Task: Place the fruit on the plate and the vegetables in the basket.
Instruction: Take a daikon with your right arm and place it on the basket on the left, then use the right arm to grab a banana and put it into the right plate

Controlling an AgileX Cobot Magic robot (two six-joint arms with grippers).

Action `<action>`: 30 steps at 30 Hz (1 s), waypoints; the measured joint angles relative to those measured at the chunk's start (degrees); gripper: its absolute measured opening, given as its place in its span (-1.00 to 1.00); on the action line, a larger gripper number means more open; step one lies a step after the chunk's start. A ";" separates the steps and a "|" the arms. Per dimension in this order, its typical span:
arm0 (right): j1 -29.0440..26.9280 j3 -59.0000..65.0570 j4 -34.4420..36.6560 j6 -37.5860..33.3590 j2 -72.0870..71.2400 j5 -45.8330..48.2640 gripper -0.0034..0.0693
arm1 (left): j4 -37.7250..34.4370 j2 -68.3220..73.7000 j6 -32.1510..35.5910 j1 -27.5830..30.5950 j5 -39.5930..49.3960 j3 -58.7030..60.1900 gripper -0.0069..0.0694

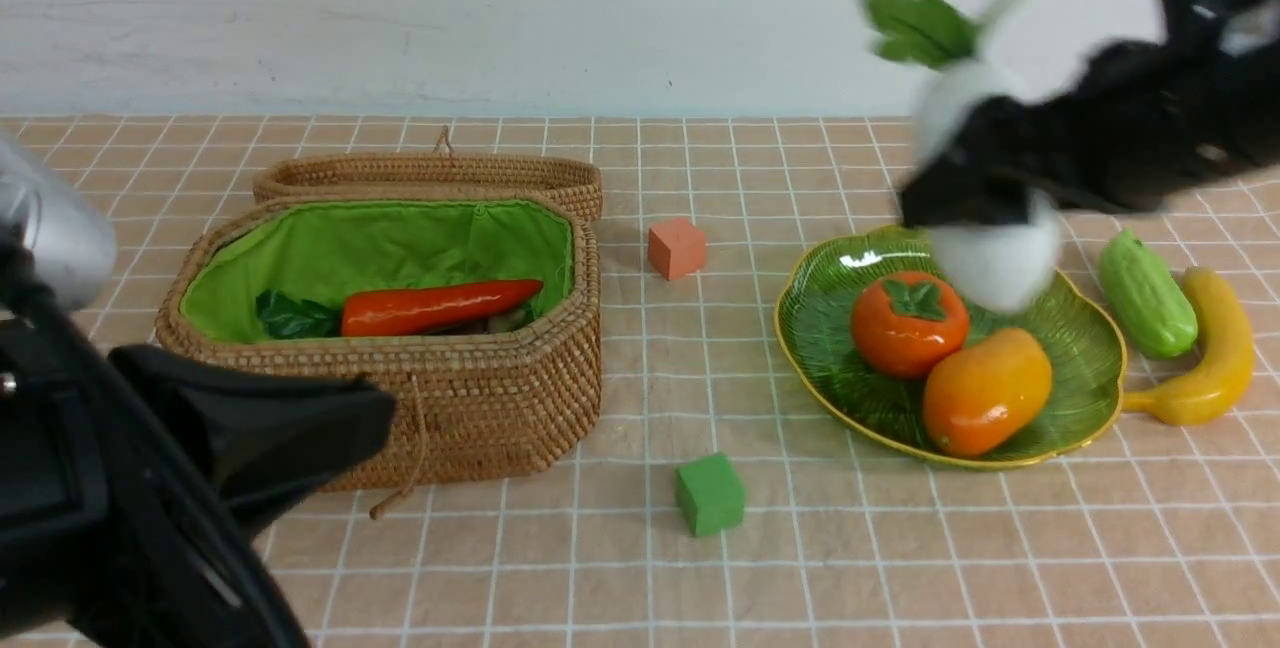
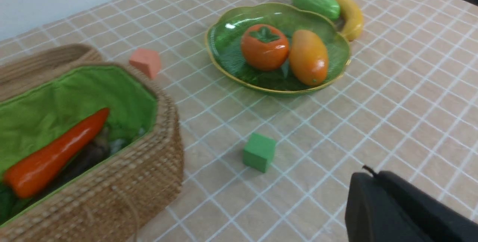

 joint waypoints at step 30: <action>11.56 -39.04 -26.13 -2.07 21.17 25.54 0.01 | 12.75 -4.75 -16.51 0.00 -0.04 0.00 -0.85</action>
